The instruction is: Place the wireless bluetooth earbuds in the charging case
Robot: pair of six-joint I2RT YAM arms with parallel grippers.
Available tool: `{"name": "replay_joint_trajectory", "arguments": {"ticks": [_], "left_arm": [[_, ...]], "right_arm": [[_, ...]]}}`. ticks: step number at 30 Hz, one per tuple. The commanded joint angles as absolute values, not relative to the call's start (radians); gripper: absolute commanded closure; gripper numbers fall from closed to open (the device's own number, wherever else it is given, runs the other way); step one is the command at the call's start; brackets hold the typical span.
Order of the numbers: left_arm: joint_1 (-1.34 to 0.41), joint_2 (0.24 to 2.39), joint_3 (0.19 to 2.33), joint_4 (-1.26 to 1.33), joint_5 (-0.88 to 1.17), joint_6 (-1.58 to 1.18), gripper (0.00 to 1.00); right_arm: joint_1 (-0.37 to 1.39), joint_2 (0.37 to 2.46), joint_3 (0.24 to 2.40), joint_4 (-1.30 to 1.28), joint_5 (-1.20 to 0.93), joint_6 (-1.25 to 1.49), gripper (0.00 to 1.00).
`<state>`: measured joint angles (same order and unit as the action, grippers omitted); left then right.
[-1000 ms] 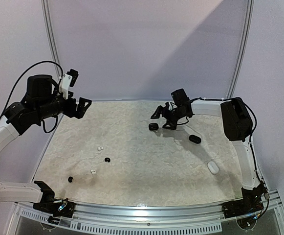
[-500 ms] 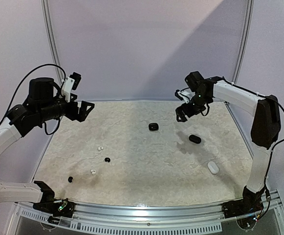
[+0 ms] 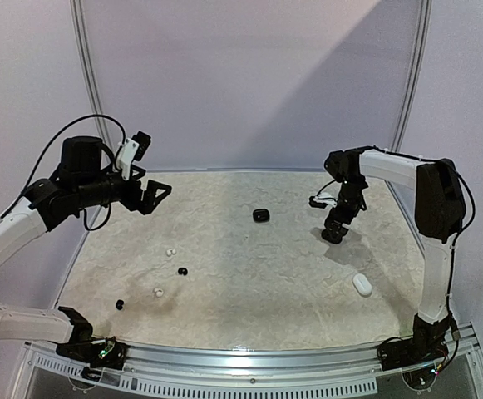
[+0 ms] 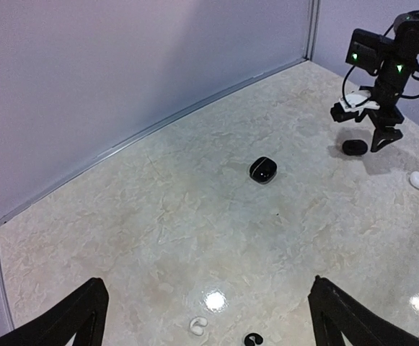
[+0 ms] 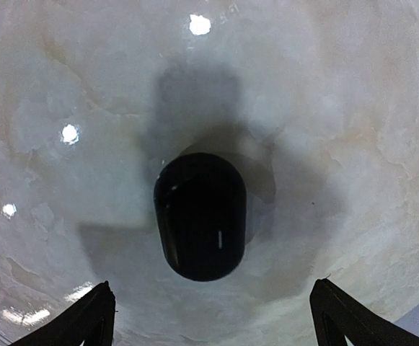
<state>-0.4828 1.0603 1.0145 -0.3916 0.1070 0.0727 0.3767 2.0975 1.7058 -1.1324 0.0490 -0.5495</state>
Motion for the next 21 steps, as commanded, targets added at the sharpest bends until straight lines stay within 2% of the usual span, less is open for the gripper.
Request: {"name": "replay_joint_trajectory", "arguments": {"ticks": [1, 7, 10, 13, 17, 21], "left_arm": [[-0.471, 1.099, 0.999, -0.357, 0.141, 0.121, 0.01], [-0.471, 1.139, 1.006, -0.331, 0.16, 0.185, 0.01], [-0.471, 1.145, 0.989, -0.304, 0.153, 0.2, 0.01], [-0.472, 1.144, 0.996, -0.307, 0.149, 0.219, 0.01], [-0.471, 1.163, 1.034, -0.34, 0.109, 0.224, 0.01], [-0.47, 1.147, 1.032, -0.353, 0.093, 0.218, 0.01]], "right_arm": [[0.358, 2.157, 1.653, -1.07, -0.052, -0.611, 0.07], [0.324, 2.175, 1.644, -1.029, -0.114, -0.654, 0.18], [0.324, 2.188, 1.622, -1.007, -0.131, -0.656, 0.33], [0.324, 2.193, 1.597, -0.979, -0.123, -0.639, 0.39], [0.325, 2.203, 1.612, -0.964, -0.128, -0.598, 0.64], [0.327, 2.193, 1.612, -0.93, -0.122, -0.578, 0.78]]}}
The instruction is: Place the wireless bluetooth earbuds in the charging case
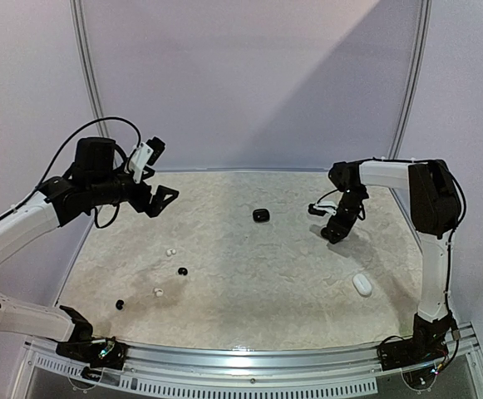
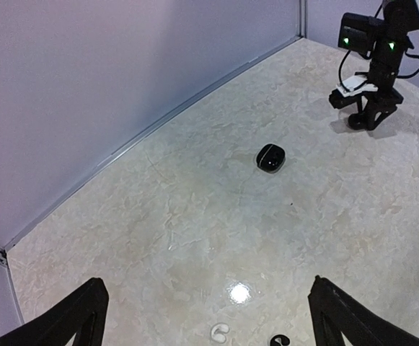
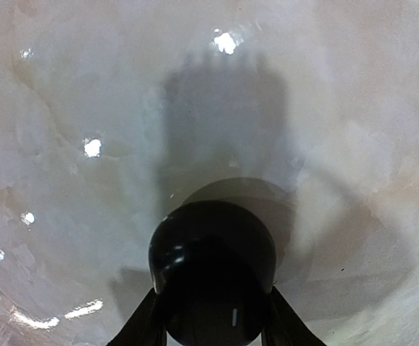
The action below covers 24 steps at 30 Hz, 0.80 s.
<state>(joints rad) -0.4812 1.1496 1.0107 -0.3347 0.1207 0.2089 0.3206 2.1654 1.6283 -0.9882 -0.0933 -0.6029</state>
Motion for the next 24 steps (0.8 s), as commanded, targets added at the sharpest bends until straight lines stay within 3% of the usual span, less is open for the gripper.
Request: {"name": "replay_joint_trajectory", "arguments": {"ticks": [1, 8, 13, 18, 24], "left_arm": [[-0.47, 1.14, 1.034, -0.368, 0.093, 0.213, 0.01], [-0.459, 1.082, 1.041, -0.405, 0.168, 0.157, 0.01], [-0.448, 1.041, 1.072, -0.389, 0.351, 0.073, 0.07], [-0.452, 1.018, 1.06, -0.279, 0.564, -0.052, 0.1], [-0.481, 0.992, 1.006, -0.192, 0.659, -0.052, 0.1]], "right_arm": [[0.335, 2.183, 1.601, -0.916, -0.117, -0.575, 0.79], [0.505, 1.968, 1.533, -0.684, -0.008, -0.561, 0.86], [0.73, 1.779, 1.527, -0.492, 0.104, -0.58, 0.88], [0.934, 1.75, 1.627, -0.406, 0.183, -0.619, 0.89], [1.091, 1.779, 1.711, -0.376, 0.282, -0.735, 0.89]]}}
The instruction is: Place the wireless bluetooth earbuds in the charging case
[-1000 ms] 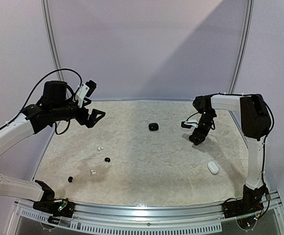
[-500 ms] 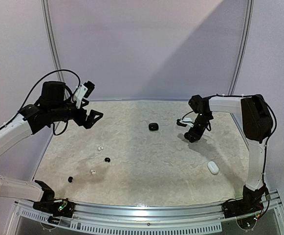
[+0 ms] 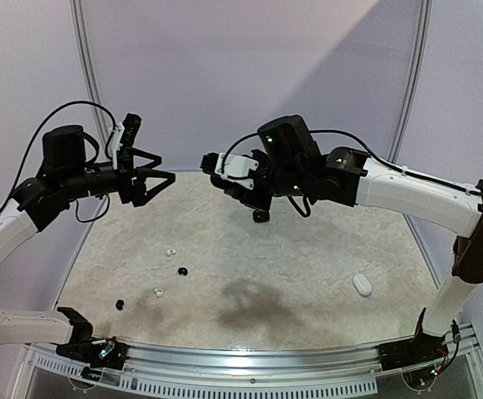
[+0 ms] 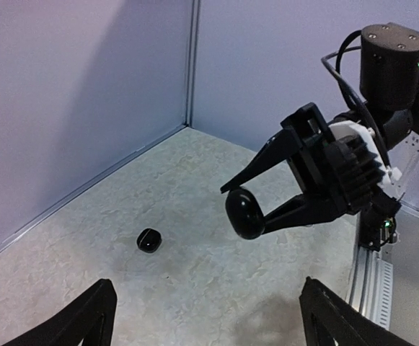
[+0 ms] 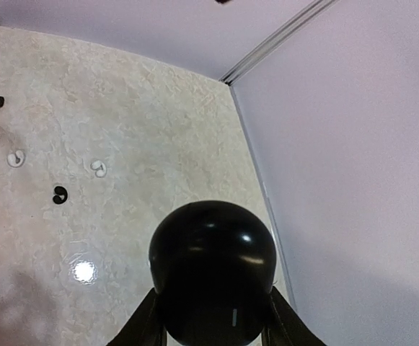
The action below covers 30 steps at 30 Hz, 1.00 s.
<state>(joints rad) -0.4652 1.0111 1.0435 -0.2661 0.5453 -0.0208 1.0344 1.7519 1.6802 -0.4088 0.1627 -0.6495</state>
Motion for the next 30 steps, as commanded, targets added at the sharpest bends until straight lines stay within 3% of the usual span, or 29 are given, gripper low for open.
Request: {"name": "replay_joint_trajectory", "arguments": {"ticks": [1, 14, 17, 22, 26, 30], "left_arm": [[-0.483, 0.99, 1.002, -0.184, 0.663, -0.061, 0.1], [-0.59, 1.05, 1.003, -0.216, 0.629, -0.086, 0.17], [-0.592, 1.056, 0.994, -0.202, 0.606, -0.106, 0.28], [-0.596, 1.07, 1.006, -0.203, 0.607, -0.096, 0.6], [-0.602, 1.074, 1.01, -0.205, 0.624, -0.085, 0.69], [-0.601, 1.065, 1.008, -0.204, 0.627, -0.079, 0.95]], "right_arm": [[1.112, 1.782, 1.719, -0.37, 0.306, -0.749, 0.89], [1.205, 1.846, 1.813, -0.343, 0.338, -0.748, 0.88], [1.217, 1.843, 1.804, -0.332, 0.339, -0.759, 0.89], [1.237, 1.845, 1.806, -0.313, 0.351, -0.784, 0.89], [1.239, 1.847, 1.808, -0.302, 0.35, -0.783, 0.89], [1.238, 1.85, 1.809, -0.3, 0.346, -0.79, 0.89]]}}
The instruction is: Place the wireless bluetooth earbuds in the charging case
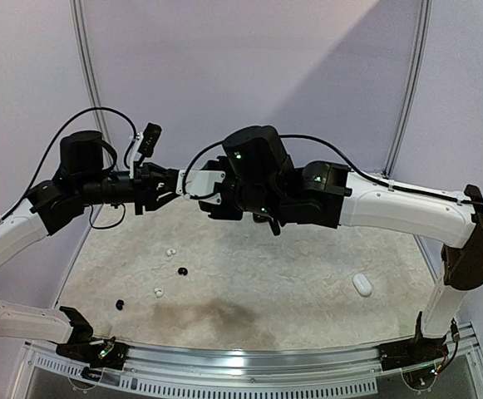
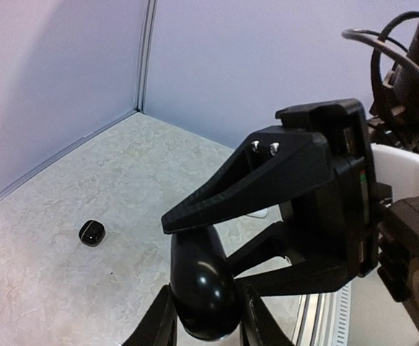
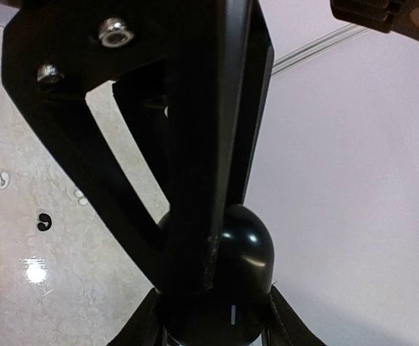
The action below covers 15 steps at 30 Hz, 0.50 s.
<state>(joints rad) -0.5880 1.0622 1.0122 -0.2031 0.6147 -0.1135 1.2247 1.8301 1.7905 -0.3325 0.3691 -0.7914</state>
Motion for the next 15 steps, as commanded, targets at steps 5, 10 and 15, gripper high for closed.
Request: {"name": "replay_joint_trajectory", "arguments": {"ticks": [5, 10, 15], "left_arm": [[-0.601, 1.042, 0.999, -0.2, 0.636, -0.061, 1.0], [-0.59, 1.019, 1.013, -0.256, 0.641, 0.05, 1.0], [-0.562, 0.994, 1.029, -0.293, 0.716, 0.153, 1.0]], "right_arm": [[1.239, 1.843, 1.785, -0.277, 0.352, -0.76, 0.67], [1.194, 1.782, 1.754, -0.333, 0.208, -0.605, 0.26], [1.113, 1.684, 1.693, -0.396, -0.069, -0.433, 0.17]]}}
